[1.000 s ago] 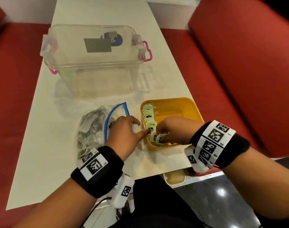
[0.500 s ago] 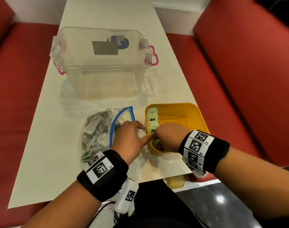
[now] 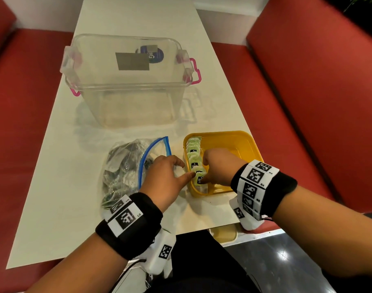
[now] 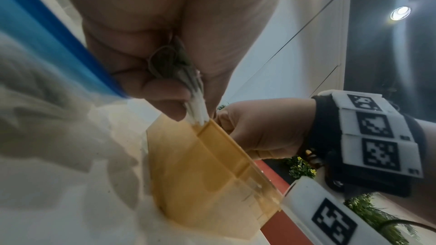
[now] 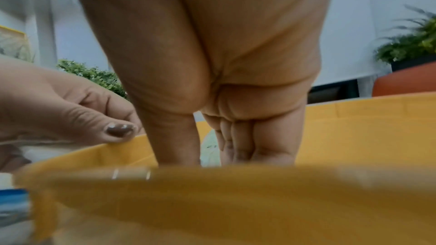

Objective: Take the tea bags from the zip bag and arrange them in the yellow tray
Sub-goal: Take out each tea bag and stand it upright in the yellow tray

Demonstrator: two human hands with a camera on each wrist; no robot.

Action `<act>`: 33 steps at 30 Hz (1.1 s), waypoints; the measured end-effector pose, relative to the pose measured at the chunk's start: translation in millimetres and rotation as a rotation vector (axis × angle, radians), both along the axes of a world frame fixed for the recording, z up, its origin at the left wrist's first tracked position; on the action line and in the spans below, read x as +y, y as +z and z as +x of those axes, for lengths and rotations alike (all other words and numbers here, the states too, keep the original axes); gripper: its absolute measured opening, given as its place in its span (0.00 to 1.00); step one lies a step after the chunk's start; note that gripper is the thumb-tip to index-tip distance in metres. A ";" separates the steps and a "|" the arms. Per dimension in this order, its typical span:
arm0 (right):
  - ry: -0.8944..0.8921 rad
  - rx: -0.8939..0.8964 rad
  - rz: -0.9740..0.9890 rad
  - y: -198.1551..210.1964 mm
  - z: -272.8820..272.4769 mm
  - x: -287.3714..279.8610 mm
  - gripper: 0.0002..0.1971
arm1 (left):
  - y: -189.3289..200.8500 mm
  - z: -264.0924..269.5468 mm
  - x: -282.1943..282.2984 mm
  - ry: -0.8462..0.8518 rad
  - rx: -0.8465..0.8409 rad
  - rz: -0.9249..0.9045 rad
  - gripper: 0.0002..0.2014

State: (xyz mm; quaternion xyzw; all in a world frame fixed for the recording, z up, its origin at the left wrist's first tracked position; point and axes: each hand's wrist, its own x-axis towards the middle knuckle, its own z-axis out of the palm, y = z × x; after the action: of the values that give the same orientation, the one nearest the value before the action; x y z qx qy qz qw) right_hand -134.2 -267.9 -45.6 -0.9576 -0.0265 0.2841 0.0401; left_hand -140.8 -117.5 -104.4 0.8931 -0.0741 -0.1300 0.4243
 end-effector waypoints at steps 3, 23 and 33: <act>0.000 0.031 0.046 0.9 -0.6 4.9 0.17 | 0.7 -0.3 -0.1 0.001 0.006 0.003 0.17; -0.103 -0.214 0.459 26.2 0.2 -14.0 0.14 | 19.9 -1.6 10.3 0.237 0.291 -0.621 0.15; 0.263 -0.293 0.538 27.4 -23.7 10.2 0.16 | 34.3 -3.4 16.5 0.274 0.558 -0.824 0.20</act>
State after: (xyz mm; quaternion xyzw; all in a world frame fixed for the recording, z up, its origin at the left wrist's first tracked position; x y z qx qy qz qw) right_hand -157.9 -257.7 -18.2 -0.9317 -0.2294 0.1292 0.2504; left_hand -144.2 -101.0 -70.0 0.5849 0.1143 -0.2665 0.7575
